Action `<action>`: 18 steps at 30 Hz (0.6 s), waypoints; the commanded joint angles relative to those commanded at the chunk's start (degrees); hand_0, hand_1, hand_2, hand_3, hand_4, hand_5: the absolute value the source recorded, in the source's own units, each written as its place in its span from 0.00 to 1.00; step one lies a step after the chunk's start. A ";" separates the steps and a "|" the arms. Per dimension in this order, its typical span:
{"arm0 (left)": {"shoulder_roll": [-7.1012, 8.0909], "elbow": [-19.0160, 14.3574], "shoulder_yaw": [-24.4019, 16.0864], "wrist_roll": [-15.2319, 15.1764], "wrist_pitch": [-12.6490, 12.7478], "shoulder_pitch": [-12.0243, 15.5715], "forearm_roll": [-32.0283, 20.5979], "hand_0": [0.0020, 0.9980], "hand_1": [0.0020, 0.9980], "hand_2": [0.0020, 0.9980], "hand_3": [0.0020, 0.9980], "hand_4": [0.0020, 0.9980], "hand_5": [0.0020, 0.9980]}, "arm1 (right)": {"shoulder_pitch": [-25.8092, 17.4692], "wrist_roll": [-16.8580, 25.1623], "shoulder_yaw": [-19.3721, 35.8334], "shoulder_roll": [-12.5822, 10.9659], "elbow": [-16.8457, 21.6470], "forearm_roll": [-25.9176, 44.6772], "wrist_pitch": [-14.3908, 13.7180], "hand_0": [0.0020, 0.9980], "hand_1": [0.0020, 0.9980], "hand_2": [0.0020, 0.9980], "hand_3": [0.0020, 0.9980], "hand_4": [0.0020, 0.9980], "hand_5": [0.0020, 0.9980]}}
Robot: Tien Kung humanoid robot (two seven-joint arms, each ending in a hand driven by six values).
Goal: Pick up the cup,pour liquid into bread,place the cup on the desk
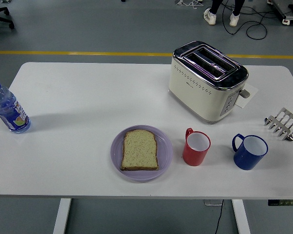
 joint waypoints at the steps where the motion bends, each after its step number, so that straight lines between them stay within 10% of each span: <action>1: 0.00 0.00 -0.06 0.00 0.00 -0.02 -0.01 0.63 0.65 0.65 0.51 0.24 0.86 | 0.03 0.00 0.02 0.03 -0.05 0.00 -0.01 0.78 0.68 0.74 0.73 0.68 0.32; 18: 0.00 -0.04 -0.75 -0.04 0.05 -0.60 0.23 0.63 0.64 0.65 0.51 0.24 0.86 | 0.49 0.22 0.34 0.32 -0.43 0.58 -0.02 0.78 0.68 0.74 0.72 0.67 0.30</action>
